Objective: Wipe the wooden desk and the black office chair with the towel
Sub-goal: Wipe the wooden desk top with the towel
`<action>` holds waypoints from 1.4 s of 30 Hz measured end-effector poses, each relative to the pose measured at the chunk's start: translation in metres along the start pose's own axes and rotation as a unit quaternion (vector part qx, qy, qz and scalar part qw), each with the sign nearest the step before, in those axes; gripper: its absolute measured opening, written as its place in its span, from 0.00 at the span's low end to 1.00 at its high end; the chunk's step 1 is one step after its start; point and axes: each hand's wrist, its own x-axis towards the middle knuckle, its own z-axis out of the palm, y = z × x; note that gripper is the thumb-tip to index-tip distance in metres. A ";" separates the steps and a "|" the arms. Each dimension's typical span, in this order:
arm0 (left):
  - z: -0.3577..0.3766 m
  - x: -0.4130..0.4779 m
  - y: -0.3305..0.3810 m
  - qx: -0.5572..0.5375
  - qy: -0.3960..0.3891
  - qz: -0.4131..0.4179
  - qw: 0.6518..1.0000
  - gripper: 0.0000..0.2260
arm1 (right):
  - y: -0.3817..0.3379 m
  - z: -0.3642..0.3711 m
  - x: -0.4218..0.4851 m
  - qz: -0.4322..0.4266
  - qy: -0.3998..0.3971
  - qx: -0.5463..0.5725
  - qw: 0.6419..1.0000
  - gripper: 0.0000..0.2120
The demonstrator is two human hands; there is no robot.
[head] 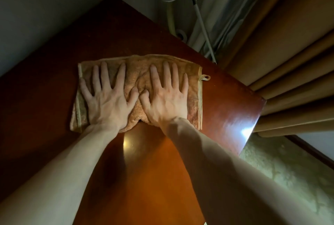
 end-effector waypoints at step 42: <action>0.013 0.256 0.008 -0.009 -0.021 -0.076 0.997 0.28 | 0.004 0.007 0.270 -0.053 -0.089 -0.023 0.994 0.29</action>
